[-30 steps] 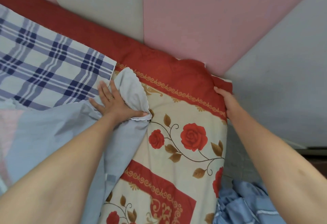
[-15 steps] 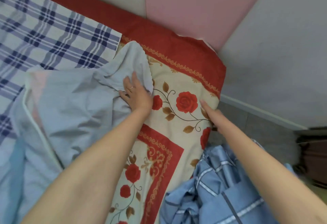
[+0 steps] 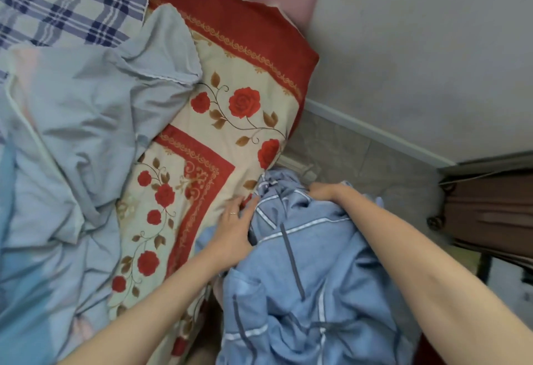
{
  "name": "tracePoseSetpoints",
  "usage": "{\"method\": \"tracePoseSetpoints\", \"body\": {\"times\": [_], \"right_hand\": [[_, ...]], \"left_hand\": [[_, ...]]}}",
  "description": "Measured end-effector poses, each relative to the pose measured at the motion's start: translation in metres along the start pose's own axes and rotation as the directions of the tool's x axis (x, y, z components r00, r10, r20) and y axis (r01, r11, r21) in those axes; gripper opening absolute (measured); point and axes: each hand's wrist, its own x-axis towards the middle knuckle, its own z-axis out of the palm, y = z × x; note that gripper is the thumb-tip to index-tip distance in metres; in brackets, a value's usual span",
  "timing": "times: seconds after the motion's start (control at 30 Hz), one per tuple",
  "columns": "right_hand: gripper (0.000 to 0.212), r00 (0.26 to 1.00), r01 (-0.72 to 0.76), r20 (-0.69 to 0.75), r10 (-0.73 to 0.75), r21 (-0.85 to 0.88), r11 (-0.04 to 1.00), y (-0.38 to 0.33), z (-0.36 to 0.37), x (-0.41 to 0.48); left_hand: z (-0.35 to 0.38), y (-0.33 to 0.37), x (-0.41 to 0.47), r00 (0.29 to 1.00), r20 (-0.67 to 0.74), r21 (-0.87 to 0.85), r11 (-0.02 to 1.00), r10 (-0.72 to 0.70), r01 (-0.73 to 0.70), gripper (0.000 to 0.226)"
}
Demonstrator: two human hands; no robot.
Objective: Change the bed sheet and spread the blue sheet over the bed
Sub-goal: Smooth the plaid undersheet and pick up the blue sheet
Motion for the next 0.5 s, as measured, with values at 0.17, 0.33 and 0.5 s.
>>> {"method": "tracePoseSetpoints", "body": {"times": [0.17, 0.33, 0.5], "right_hand": [[0.042, 0.993, 0.104, 0.048, -0.106, 0.051, 0.993, 0.033, 0.019, -0.017], [0.053, 0.998, 0.052, -0.031, -0.047, 0.2, 0.978, 0.117, 0.016, -0.051], [0.043, 0.956, -0.14, -0.213, 0.2, 0.264, 0.954, 0.195, -0.024, -0.08]], "left_hand": [[0.033, 0.02, -0.006, 0.999, -0.027, 0.124, 0.991, -0.045, 0.048, 0.112], [0.063, 0.089, 0.011, 0.992, -0.07, 0.034, 0.994, 0.105, -0.103, 0.111], [0.07, 0.188, 0.075, 0.956, -0.117, 0.144, 0.957, 0.268, -0.25, 0.083]]}}
